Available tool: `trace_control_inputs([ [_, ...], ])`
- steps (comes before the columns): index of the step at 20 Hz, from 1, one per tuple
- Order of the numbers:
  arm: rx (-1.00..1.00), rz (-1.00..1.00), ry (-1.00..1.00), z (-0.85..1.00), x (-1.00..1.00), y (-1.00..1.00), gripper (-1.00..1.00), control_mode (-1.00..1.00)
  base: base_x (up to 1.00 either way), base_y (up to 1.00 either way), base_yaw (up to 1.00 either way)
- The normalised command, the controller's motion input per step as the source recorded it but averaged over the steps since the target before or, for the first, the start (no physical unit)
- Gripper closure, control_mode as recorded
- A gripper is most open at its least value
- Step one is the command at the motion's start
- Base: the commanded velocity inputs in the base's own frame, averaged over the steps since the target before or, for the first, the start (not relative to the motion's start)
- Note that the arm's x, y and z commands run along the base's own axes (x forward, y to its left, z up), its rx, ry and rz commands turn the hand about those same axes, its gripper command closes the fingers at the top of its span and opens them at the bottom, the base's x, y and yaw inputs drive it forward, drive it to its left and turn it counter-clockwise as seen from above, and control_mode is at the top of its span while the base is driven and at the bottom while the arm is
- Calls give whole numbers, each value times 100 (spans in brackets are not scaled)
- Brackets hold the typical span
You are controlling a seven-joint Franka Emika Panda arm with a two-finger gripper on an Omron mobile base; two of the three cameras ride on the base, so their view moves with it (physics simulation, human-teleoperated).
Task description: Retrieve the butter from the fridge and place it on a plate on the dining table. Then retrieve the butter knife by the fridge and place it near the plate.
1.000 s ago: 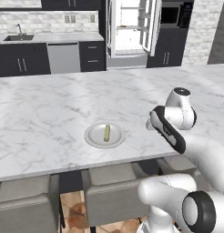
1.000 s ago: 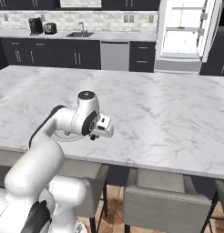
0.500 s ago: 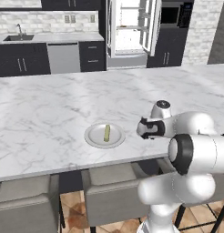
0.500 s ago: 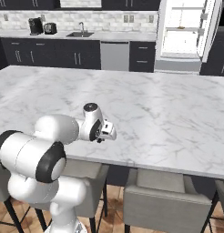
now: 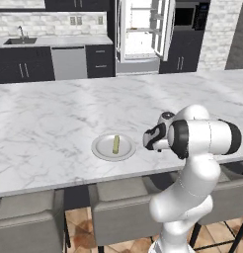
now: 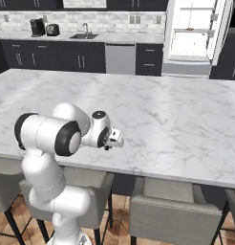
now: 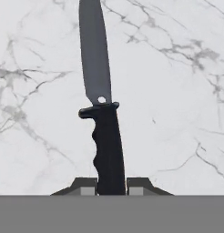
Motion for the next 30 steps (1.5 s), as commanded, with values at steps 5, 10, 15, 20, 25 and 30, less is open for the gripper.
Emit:
trace_control_inputs([
  [5,0,0,1,-28,24,7,100,-100,0,0,0],
  [10,0,0,0,-20,16,9,100,-100,0,0,0],
  [15,0,0,0,-22,16,10,100,-100,0,0,0],
  [20,0,0,0,-20,18,7,-100,-100,0,0,0],
  [25,0,0,0,-4,4,0,-100,-100,0,0,0],
  [30,0,0,3,4,0,2,-100,-100,0,0,0],
])
